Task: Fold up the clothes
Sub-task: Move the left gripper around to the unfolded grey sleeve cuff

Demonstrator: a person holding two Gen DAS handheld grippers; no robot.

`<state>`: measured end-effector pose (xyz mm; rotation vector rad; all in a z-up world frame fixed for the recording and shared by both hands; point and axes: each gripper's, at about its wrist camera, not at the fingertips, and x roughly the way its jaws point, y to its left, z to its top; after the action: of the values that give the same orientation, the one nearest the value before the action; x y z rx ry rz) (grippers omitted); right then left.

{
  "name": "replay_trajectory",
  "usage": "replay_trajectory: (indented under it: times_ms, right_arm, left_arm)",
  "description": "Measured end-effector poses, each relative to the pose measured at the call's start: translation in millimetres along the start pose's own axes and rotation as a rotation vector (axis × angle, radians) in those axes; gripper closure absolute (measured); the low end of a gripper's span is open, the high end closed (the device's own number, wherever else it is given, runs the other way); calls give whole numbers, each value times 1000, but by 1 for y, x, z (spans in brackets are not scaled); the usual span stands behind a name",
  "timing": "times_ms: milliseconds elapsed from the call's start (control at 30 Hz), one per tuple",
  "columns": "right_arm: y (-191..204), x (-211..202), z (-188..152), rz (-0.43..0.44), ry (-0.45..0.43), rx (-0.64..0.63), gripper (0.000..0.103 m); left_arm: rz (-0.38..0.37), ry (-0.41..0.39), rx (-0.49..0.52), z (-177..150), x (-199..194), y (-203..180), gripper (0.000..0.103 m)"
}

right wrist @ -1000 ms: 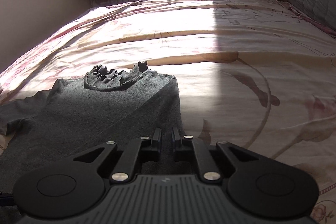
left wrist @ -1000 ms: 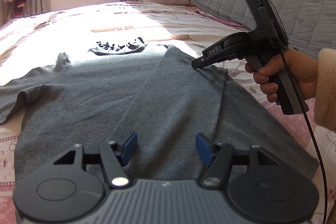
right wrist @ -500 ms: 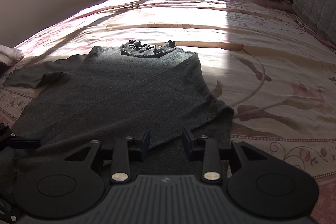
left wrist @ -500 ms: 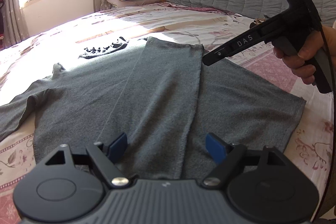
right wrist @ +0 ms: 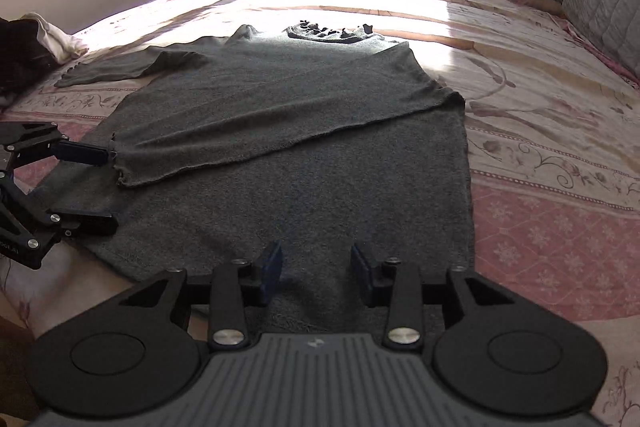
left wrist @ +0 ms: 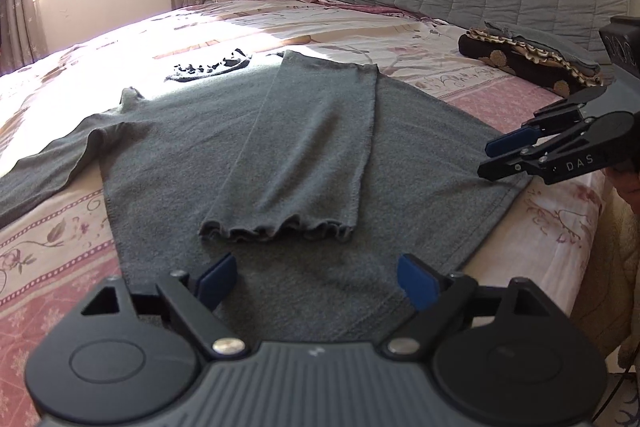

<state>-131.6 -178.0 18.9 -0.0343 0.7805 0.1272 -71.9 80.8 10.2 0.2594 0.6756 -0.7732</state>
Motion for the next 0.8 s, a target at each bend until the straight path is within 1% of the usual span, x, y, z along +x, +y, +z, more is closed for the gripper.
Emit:
replay_trajectory:
  times_ms: [67, 167, 233, 333, 400, 500, 567, 700, 800]
  right_arm:
    - [-2, -9, -8, -5, -2, 14, 59]
    - [-5, -20, -18, -6, 3, 44, 56]
    - [-2, -25, -23, -13, 18, 22, 55]
    - [3, -29, -28, -21, 40, -13, 49]
    - [5, -32, -30, -20, 53, -19, 48]
    - [3, -33, -31, -14, 50, 21, 48]
    - [3, -34, -30, -18, 45, 36, 47]
    - [5, -33, -25, -21, 42, 33, 45]
    - [8, -30, -21, -24, 45, 24, 45]
  left_arm:
    - [-17, 18, 14, -4, -6, 2, 12]
    - [-26, 57, 73, -10, -14, 2, 9]
    - [-40, 88, 74, -11, -20, 5, 8]
    - [-48, 132, 68, -9, -25, 12, 8]
    - [-41, 142, 24, -6, -27, 20, 8]
    - [8, 134, -79, 0, -27, 38, 8]
    - [53, 133, -167, 4, -25, 52, 8]
    - [180, 153, -344, 12, -17, 81, 8]
    - [263, 143, -498, 14, -13, 104, 8]
